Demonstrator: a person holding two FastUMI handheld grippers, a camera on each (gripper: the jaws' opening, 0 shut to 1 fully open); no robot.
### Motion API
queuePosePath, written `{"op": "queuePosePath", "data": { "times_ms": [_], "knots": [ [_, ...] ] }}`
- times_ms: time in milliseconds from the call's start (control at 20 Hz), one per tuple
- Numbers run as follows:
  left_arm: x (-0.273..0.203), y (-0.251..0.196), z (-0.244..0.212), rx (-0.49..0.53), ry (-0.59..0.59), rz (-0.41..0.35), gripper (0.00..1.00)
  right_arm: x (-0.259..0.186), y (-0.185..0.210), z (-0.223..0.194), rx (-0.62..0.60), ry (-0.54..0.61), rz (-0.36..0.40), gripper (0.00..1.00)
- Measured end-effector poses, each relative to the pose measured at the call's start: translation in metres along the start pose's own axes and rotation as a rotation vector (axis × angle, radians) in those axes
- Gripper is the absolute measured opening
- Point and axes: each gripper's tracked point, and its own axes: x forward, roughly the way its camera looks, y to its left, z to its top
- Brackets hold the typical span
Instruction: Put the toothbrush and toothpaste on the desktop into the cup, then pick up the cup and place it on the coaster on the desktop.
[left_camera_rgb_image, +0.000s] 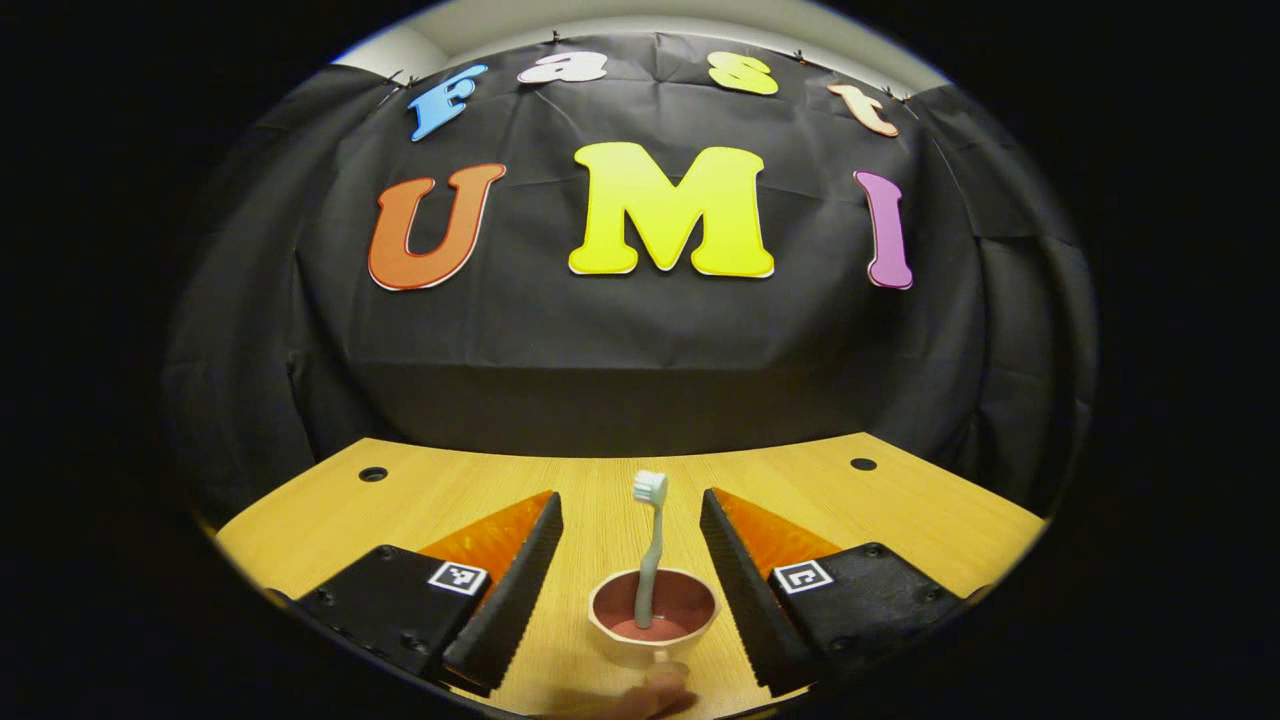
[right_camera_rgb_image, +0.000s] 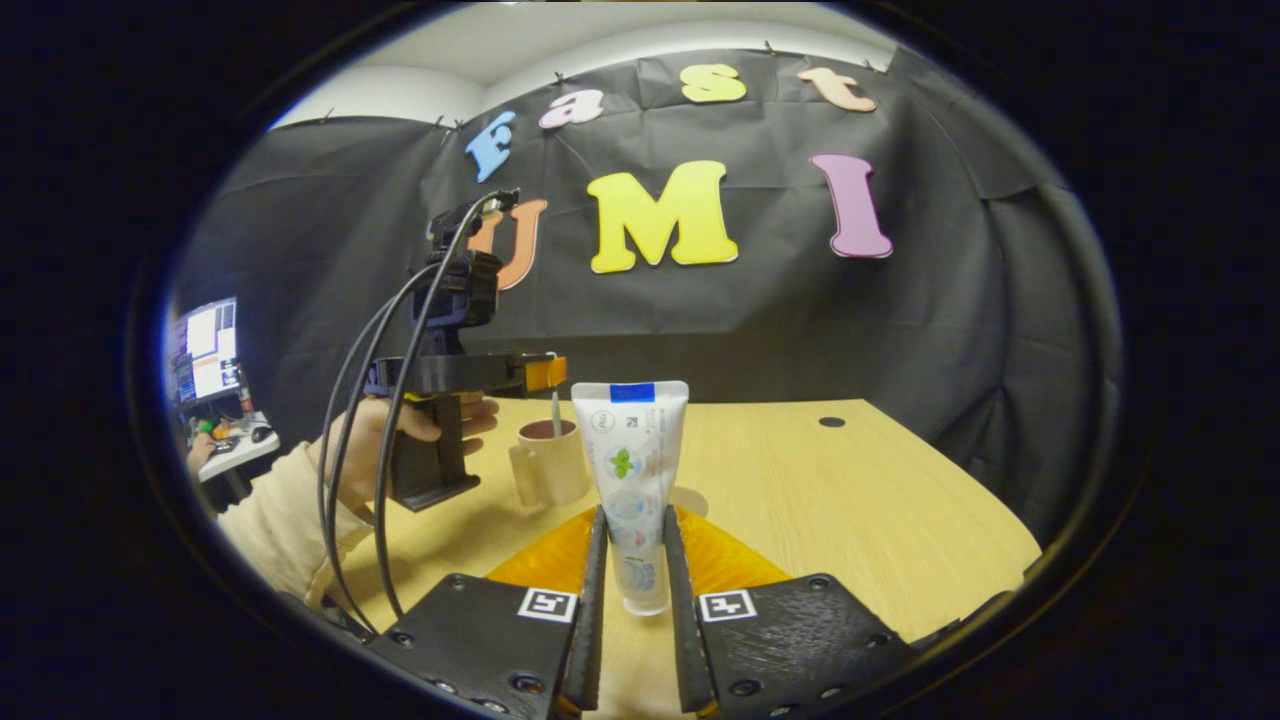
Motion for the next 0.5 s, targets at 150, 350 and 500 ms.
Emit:
{"op": "queuePosePath", "data": {
  "times_ms": [150,350,500],
  "knots": [
    [-0.021,0.004,0.003,0.010,-0.027,0.009,1.00,-0.002,0.004,0.004,-0.009,-0.007,-0.001,0.32],
    [-0.053,0.011,0.002,-0.036,-0.030,0.006,0.99,-0.004,0.014,0.008,-0.008,-0.011,-0.001,0.30],
    [-0.075,0.023,-0.009,-0.037,-0.008,0.020,1.00,-0.005,0.022,0.015,-0.014,-0.019,-0.002,0.30]
  ]
}}
